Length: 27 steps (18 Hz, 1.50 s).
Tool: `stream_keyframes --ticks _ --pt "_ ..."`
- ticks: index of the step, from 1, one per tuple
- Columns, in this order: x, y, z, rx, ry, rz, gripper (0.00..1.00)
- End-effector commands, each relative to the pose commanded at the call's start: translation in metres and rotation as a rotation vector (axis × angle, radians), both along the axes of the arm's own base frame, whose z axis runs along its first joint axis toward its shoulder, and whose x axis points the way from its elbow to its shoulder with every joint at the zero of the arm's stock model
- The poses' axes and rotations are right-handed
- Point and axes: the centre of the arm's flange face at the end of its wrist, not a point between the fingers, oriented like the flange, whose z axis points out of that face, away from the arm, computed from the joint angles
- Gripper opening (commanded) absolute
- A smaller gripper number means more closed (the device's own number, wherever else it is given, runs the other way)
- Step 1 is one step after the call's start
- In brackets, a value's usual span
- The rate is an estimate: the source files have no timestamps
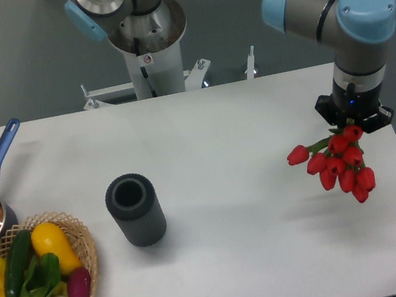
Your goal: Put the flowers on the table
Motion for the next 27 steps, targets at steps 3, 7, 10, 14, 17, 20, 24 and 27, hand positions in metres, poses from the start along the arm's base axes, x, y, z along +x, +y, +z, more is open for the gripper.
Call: stream_keyframes --ticks 3,7,10,14,17,20,24,27 --pt "0.005 0.011 -0.017 -0.023 -0.021 -0.013 0.00" --pt "0.017 0.031 -0.055 -0.039 -0.070 0.036 0.00" --pt "0.022 0.047 -0.076 -0.045 -0.096 0.059 0.00" --pt "0.043 0.081 -0.097 -0.052 -0.119 0.084 0.00" --pt "0.055 0.098 -0.105 -0.052 -0.111 0.080 0.05" --pt "0.061 0.098 -0.114 -0.055 -0.132 0.073 0.64" --pt "0.060 0.098 -0.105 -0.029 -0.089 0.073 1.00" --pt "0.055 0.096 -0.104 -0.006 -0.053 0.073 1.00"
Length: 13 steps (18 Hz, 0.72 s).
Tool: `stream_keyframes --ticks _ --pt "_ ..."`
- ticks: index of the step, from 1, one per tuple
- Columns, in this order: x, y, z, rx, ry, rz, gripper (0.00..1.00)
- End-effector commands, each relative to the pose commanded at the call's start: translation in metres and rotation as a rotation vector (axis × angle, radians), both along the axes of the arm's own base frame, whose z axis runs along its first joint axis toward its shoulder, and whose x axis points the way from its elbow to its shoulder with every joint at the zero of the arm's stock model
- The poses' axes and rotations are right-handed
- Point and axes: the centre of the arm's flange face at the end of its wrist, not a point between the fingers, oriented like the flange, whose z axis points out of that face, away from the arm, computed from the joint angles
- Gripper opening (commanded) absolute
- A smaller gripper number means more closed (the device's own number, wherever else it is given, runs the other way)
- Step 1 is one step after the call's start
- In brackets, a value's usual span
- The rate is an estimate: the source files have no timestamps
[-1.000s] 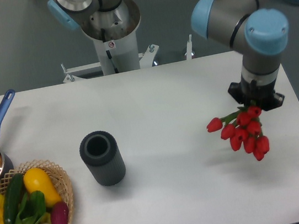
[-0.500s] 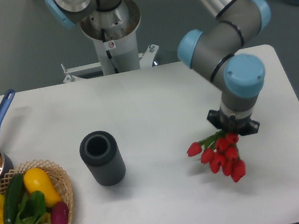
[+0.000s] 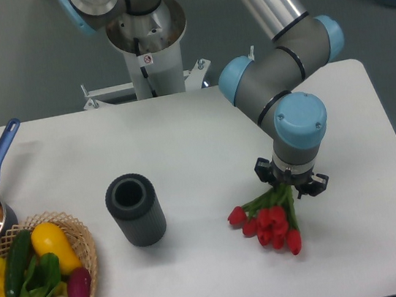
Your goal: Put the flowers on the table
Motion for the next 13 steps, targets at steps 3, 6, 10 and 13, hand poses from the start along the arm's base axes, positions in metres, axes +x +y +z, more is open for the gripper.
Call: stream_keyframes --ticks 3,6,10,13 --pt "-0.008 -0.010 0.014 0.021 0.043 0.020 1.00" --pt "-0.032 -0.038 0.022 0.046 0.083 0.064 1.00" --pt "-0.047 -0.057 0.045 0.066 0.141 0.036 1.00" --pt "-0.054 -0.072 0.055 0.062 0.154 0.003 1.00"
